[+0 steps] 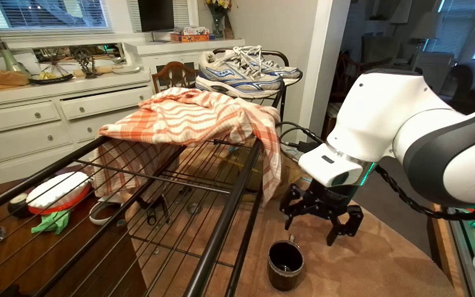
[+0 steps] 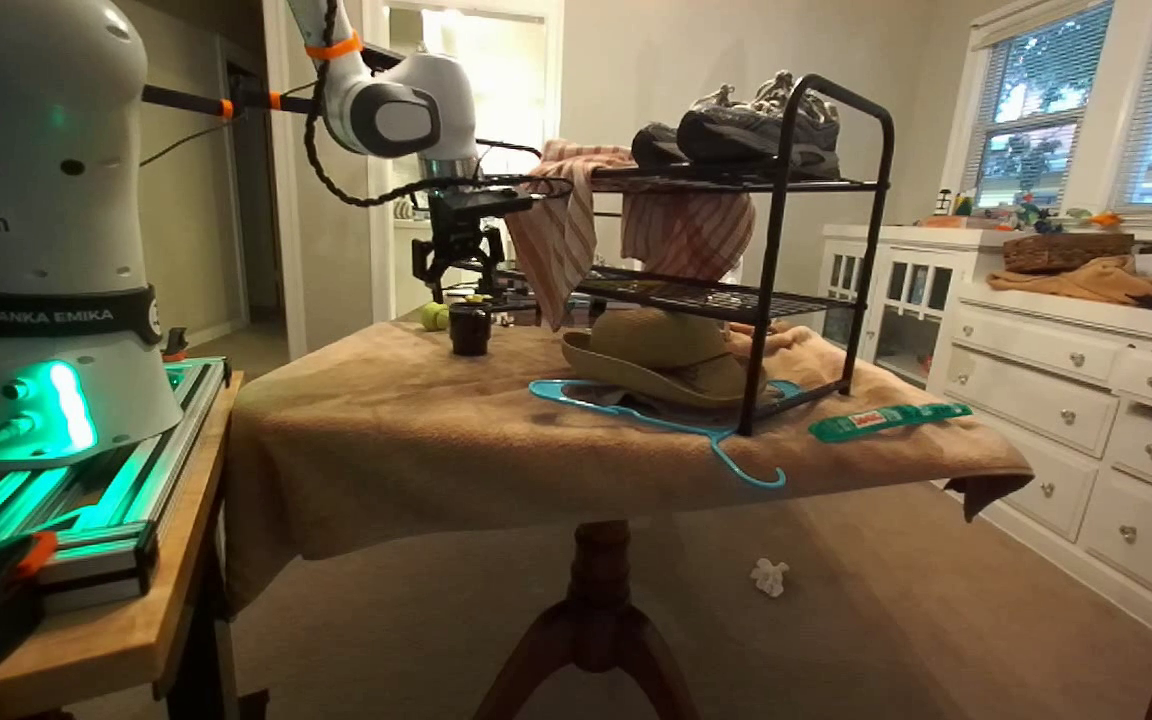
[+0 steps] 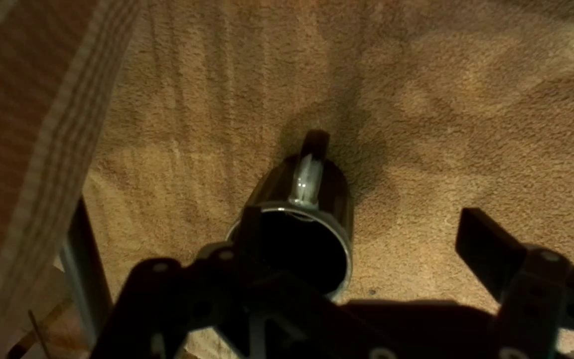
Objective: Put the brown mug on the top shelf of the metal object
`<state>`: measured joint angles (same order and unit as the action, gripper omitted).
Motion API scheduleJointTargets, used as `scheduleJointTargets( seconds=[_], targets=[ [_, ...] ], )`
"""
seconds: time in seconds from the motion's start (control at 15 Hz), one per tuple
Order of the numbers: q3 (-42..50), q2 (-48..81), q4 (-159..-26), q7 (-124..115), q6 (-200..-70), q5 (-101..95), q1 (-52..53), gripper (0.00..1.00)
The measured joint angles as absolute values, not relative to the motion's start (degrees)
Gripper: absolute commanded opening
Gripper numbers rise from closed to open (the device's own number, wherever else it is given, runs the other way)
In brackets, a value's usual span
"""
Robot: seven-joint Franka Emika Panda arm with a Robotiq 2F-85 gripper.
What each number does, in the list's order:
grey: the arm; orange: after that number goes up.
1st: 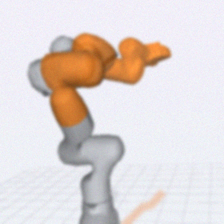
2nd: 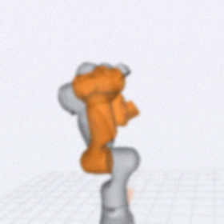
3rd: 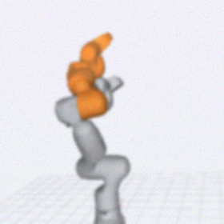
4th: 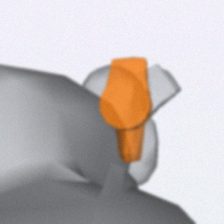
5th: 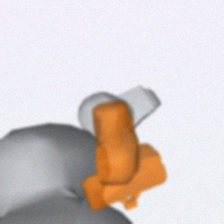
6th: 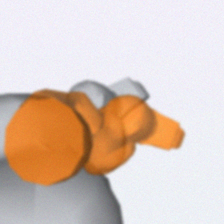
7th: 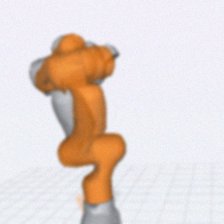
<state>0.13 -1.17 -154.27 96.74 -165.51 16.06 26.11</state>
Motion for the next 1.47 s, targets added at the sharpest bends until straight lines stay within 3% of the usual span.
scheduleJointTargets(
  seconds=[0.4, 0.53, 0.6, 0.73, 0.87, 0.93, 1.0, 1.33, 1.4, 1.47],
  targets=[
    [-7.3, 3.6, -153.0, 94.5, -170.5, 12.3, 18.3, 1.0],
    [-8.2, 4.8, -152.9, 93.2, -172.0, 10.9, 17.1, 0.89],
    [-8.0, 5.3, -152.8, 92.9, -172.4, 10.5, 17.1, 0.71],
    [-7.8, 6.3, -152.8, 92.2, -173.3, 9.6, 17.2, 0.63],
    [-9.0, 7.1, -152.8, 90.0, -174.0, 6.9, 15.7, 0.46],
    [-9.6, 7.4, -152.8, 88.8, -174.2, 5.4, 14.9, 0.41],
    [-10.0, 7.6, -152.7, 87.6, -174.2, 4.0, 14.2, 0.44],
    [-10.9, 8.3, -152.0, 82.2, -174.2, -2.3, 12.4, 0.36],
    [-10.9, 8.4, -151.8, 81.3, -174.2, -3.3, 12.2, 0.27],
    [-11.0, 8.6, -151.6, 80.5, -174.2, -4.2, 12.1, 0.11]
  ],
)
